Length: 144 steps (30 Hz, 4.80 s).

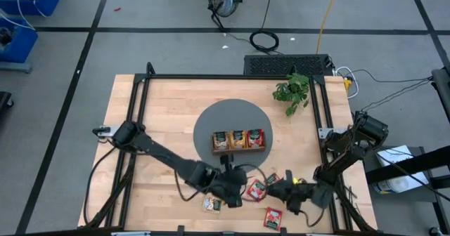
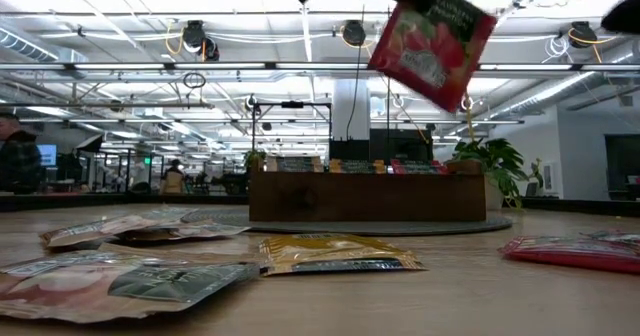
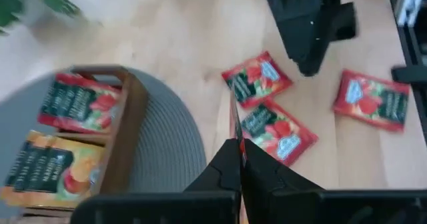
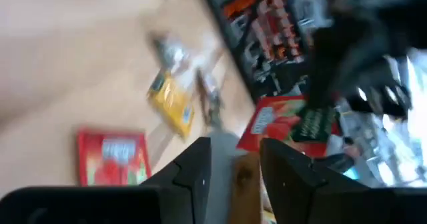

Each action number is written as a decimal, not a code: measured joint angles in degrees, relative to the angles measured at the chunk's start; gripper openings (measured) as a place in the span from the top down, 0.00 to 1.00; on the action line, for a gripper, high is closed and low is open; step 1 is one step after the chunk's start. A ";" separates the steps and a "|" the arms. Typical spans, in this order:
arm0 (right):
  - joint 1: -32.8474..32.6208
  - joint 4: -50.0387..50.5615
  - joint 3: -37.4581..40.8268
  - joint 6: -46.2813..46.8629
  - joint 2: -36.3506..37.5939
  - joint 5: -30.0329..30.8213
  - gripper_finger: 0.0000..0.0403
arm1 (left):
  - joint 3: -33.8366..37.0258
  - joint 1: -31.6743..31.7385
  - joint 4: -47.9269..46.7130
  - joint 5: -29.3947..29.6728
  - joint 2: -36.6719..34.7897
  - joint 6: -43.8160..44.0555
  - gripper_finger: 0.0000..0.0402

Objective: Pick & Place Tea
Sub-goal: Put the red tea bag into the right slot of the wooden organizer

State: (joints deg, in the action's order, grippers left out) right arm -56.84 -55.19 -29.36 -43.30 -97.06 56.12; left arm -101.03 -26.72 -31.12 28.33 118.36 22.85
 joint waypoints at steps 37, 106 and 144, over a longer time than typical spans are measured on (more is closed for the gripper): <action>23.72 22.99 -6.52 56.97 11.47 -40.36 0.70 | 0.04 -5.56 5.83 11.35 5.88 -1.64 1.00; 61.58 81.98 -23.09 36.77 19.93 -60.56 1.00 | 12.87 -23.50 22.08 20.75 2.03 -8.87 0.99; 59.30 102.21 -36.18 34.48 7.69 -56.22 1.00 | 12.85 -19.38 21.86 14.68 2.03 -10.40 0.93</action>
State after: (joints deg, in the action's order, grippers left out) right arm 2.46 47.03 -65.54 -8.81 -89.37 -0.10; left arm -88.18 -46.09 -9.25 43.00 120.40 12.45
